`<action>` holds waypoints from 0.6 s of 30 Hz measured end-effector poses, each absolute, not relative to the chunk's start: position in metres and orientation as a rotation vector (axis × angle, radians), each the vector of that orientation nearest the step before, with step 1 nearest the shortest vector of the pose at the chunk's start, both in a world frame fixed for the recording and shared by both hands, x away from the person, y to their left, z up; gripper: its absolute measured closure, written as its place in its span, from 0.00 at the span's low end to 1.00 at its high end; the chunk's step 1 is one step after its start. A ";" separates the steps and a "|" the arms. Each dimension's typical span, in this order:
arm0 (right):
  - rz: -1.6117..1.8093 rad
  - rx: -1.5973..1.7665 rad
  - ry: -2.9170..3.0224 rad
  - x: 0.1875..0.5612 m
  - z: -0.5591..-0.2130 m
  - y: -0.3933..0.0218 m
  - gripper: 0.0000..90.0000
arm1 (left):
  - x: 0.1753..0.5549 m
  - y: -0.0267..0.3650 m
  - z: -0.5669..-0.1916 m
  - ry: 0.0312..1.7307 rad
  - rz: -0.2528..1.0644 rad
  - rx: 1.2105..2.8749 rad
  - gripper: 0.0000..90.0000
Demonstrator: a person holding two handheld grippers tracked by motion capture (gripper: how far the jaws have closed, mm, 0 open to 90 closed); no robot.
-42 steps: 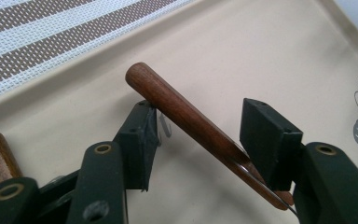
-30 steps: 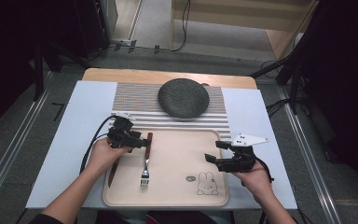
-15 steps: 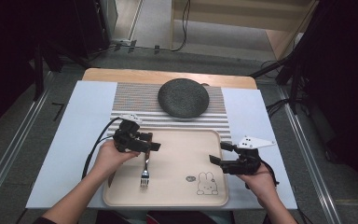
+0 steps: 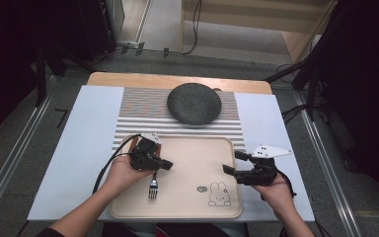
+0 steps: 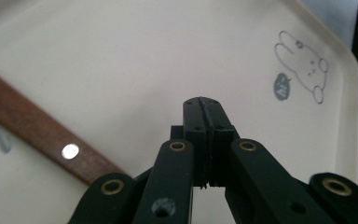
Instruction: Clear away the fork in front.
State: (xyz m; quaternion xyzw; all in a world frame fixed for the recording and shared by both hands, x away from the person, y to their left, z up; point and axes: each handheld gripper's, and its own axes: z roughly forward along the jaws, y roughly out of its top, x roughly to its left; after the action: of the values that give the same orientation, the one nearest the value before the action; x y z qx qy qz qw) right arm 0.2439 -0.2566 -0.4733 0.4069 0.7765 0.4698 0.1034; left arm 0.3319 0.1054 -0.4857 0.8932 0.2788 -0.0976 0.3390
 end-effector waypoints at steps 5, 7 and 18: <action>1.387 1.202 2.291 0.244 -0.473 -0.257 0.28 | 0.333 0.115 -0.492 0.746 -0.259 2.355 1.00; 1.387 1.203 2.291 0.244 -0.473 -0.257 0.28 | 0.333 0.117 -0.493 0.762 -0.260 2.356 1.00; 1.387 1.199 2.292 0.244 -0.473 -0.258 0.28 | 0.336 0.136 -0.492 0.808 -0.248 2.351 1.00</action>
State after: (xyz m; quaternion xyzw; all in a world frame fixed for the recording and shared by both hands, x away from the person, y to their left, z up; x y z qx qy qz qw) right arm 0.2438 -0.2576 -0.4728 0.4065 0.7767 0.4699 0.1031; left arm 0.3358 0.1358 -0.4924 0.8927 0.3070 -0.0942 0.3162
